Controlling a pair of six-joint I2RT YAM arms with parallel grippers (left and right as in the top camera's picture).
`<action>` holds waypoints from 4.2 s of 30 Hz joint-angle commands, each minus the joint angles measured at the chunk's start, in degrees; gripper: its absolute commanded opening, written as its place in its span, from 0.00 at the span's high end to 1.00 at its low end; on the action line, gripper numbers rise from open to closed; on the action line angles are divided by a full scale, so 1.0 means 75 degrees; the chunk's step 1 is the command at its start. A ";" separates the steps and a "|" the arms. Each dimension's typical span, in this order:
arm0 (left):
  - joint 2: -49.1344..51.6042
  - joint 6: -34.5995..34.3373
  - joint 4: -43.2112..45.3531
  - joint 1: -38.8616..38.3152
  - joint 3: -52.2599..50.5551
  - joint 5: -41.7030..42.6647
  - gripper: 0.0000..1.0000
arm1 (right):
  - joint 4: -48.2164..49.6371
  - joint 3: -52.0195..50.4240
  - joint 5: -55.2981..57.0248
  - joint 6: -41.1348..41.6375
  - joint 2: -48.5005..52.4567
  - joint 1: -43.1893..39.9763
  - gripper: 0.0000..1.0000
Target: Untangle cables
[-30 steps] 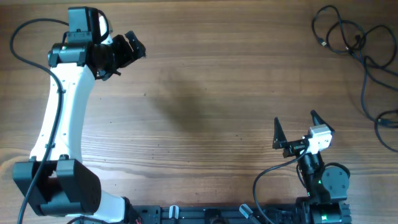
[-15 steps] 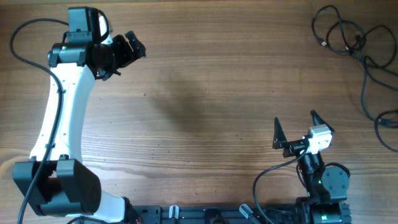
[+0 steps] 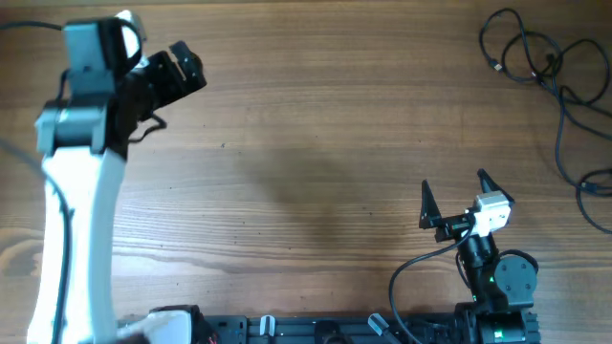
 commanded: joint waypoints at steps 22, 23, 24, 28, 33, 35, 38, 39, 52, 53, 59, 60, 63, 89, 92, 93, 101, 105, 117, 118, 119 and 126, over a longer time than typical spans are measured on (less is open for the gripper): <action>-0.8396 0.1478 0.5814 -0.0219 -0.8731 -0.0152 0.00 | 0.0026 -0.0009 0.0073 0.0125 -0.0096 0.0026 0.00; -0.8699 0.1623 0.6030 -0.0291 -0.9040 -0.0152 0.00 | 0.0026 -0.0009 0.0073 0.0122 -0.0096 0.0026 0.00; -0.8929 0.1757 0.6184 -0.0350 -0.9282 -0.0152 0.00 | 0.0026 -0.0009 0.0073 0.0125 -0.0096 0.0026 0.00; -0.9818 0.1976 0.6601 -0.0493 -1.0369 -0.0157 0.00 | 0.0026 -0.0009 0.0076 0.0122 -0.0096 0.0026 0.00; -1.0273 0.1979 0.6563 -0.0495 -1.0908 -0.0274 0.00 | 0.0026 -0.0009 0.0076 0.0125 -0.0096 0.0026 0.00; -1.0468 0.1976 0.6522 -0.0495 -1.1097 -0.0277 0.00 | 0.0026 -0.0009 0.0076 0.0125 -0.0096 0.0026 0.00; -1.0716 0.1973 0.6516 -0.0495 -1.1371 -0.0516 0.00 | 0.0026 -0.0009 0.0076 0.0122 -0.0096 0.0026 0.00; -1.0716 0.1970 0.6513 -0.0495 -1.1424 -0.0603 0.00 | 0.0026 -0.0009 0.0076 0.0125 -0.0096 0.0026 0.00; -1.0707 0.1967 0.6073 -0.0493 -1.1505 -0.0918 0.00 | 0.0026 -0.0009 0.0076 0.0122 -0.0096 0.0026 0.00; -1.0707 0.1967 0.6073 -0.0493 -1.1505 -0.0918 0.00 | 0.0026 -0.0009 0.0076 0.0122 -0.0096 0.0026 0.00; -1.0701 0.1967 0.6073 -0.0493 -1.1505 -0.0918 0.00 | 0.0026 -0.0009 0.0076 0.0122 -0.0096 0.0026 0.00; -1.0701 0.1967 0.6073 -0.0495 -1.1505 -0.0918 0.00 | 0.0026 -0.0009 0.0076 0.0122 -0.0096 0.0026 0.00; -1.0701 0.1967 0.6073 -0.0495 -1.1505 -0.0918 0.00 | 0.0026 -0.0009 0.0076 0.0125 -0.0096 0.0026 0.00; -1.0701 0.1967 0.6073 -0.0493 -1.1505 -0.0918 0.00 | 0.0026 -0.0009 0.0076 0.0122 -0.0096 0.0026 0.00; -1.0701 0.1967 0.6073 -0.0493 -1.1505 -0.0918 0.00 | 0.0026 -0.0009 0.0076 0.0122 -0.0096 0.0026 0.00; -1.0701 0.1967 0.6073 -0.0493 -1.1505 -0.0918 0.00 | 0.0026 -0.0009 0.0073 0.0122 -0.0096 0.0026 0.00; -1.0701 0.1967 0.6073 -0.0495 -1.1505 -0.0918 0.00 | 0.0026 -0.0009 0.0076 0.0122 -0.0096 0.0026 0.00; -1.0701 0.1967 0.6073 -0.0493 -1.1505 -0.0918 0.00 | 0.0026 -0.0009 0.0073 0.0122 -0.0096 0.0026 0.00; -1.0701 0.1967 0.6073 -0.0493 -1.1505 -0.0918 0.00 | 0.0026 -0.0009 0.0076 0.0122 -0.0096 0.0026 0.00; -1.0701 0.1967 0.6073 -0.0495 -1.1505 -0.0918 0.00 | 0.0026 -0.0009 0.0076 0.0122 -0.0096 0.0026 0.00; -1.0701 0.1967 0.6073 -0.0493 -1.1505 -0.0918 0.00 | 0.0026 -0.0009 0.0076 0.0122 -0.0096 0.0026 0.00; -1.0701 0.1967 0.6073 -0.0495 -1.1505 -0.0918 0.00 | 0.0026 -0.0009 0.0076 0.0125 -0.0096 0.0026 0.00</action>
